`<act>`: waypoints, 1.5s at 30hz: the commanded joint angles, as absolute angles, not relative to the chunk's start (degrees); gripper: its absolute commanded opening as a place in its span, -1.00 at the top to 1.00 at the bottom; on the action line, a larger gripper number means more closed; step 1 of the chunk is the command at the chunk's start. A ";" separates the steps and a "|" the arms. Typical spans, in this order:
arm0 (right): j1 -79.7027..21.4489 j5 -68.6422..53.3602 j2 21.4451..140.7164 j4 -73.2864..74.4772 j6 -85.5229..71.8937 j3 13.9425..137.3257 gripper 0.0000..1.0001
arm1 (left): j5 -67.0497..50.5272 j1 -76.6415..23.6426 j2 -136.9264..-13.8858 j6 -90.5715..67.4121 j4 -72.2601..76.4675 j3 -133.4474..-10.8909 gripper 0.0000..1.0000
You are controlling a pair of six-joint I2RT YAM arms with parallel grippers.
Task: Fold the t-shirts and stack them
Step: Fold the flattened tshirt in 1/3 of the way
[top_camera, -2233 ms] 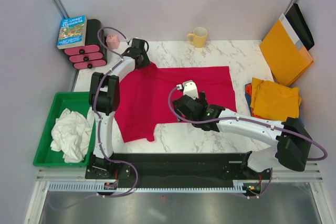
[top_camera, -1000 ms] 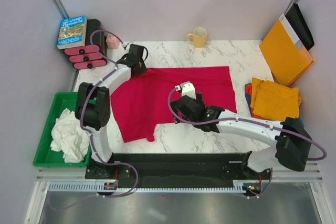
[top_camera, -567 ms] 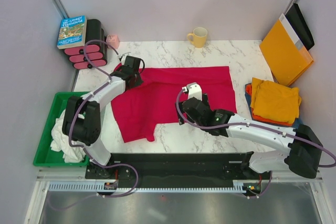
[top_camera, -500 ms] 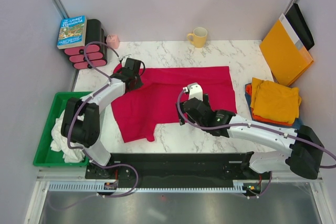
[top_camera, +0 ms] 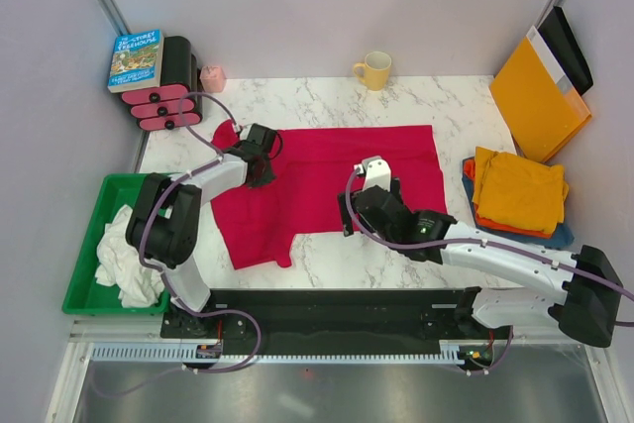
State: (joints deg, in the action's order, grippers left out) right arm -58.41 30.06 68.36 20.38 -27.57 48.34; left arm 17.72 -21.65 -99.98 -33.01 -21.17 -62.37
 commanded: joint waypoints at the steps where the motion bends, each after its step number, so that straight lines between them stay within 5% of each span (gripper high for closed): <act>1: -58.71 31.90 66.18 20.74 -28.83 47.99 -0.96 | 19.33 -22.67 -98.71 -34.28 -21.44 -66.17 0.96; 14: -58.80 32.43 68.03 18.90 -27.86 48.34 -0.96 | 24.08 -22.94 -100.46 -26.98 -30.41 -84.46 0.96; 26: -58.71 32.61 70.04 17.40 -27.07 47.90 -0.96 | 22.68 -23.03 -102.91 -31.37 -28.30 -70.84 0.96; 45: -58.71 32.61 72.16 16.61 -24.70 48.96 -0.96 | 19.77 -24.08 -115.04 -28.92 -31.54 -75.93 0.96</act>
State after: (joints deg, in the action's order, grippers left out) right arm -58.39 31.79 72.12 18.41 -25.45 48.14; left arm 19.70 -23.51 -111.98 -29.67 -28.62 -75.24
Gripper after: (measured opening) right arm 0.982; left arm 0.033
